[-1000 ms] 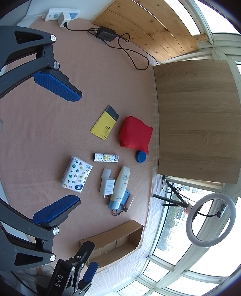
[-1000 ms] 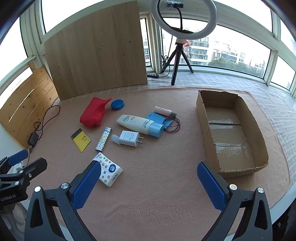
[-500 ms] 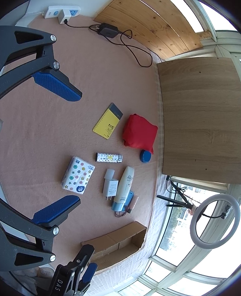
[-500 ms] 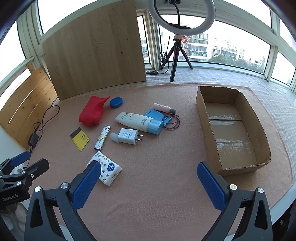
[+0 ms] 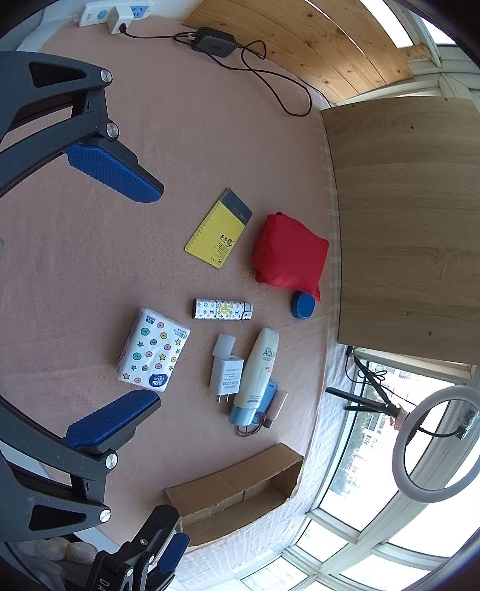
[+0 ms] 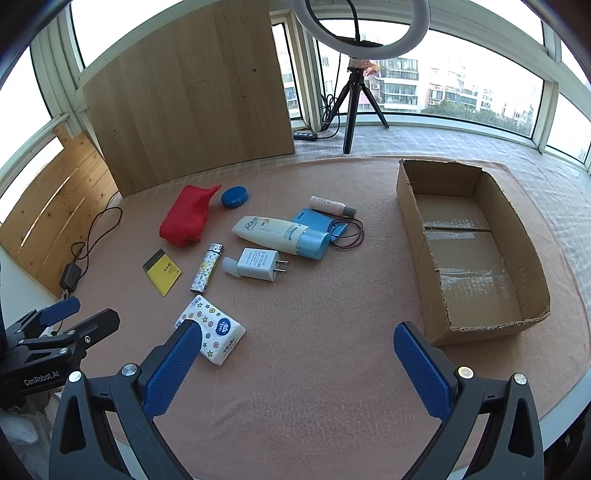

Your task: Organize objects

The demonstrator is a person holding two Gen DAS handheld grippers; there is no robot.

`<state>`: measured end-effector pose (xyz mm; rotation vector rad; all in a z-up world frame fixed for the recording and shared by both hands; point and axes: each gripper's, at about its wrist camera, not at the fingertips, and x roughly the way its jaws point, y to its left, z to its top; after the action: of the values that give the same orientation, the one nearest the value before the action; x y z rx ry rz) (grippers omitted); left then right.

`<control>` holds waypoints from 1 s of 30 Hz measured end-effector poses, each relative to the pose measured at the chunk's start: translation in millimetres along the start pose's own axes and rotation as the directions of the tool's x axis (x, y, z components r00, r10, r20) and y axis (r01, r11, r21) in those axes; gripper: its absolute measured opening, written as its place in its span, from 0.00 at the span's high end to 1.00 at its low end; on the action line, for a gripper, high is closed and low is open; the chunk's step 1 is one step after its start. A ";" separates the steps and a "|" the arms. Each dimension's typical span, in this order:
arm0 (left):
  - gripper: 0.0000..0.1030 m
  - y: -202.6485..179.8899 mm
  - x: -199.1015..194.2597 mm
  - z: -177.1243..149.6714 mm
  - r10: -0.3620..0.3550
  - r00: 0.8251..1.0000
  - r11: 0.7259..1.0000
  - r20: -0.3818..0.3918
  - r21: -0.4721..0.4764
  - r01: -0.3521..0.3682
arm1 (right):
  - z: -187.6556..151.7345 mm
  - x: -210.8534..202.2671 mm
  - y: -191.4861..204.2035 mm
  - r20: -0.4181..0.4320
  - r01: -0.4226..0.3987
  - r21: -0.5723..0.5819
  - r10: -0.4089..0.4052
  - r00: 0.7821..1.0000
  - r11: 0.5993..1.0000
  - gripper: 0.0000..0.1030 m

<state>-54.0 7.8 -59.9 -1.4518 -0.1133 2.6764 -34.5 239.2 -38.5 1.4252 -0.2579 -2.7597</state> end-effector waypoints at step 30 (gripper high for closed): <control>0.37 -39.3 107.8 8.8 -0.112 0.974 0.992 -0.195 0.039 0.122 | -9.3 5.5 -38.3 -0.034 0.038 0.077 -0.036 0.999 0.996 0.00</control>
<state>-118.0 59.3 -140.4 -1.6244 -0.1120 2.4144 -28.1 275.1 -54.3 1.5066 -0.3453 -2.7820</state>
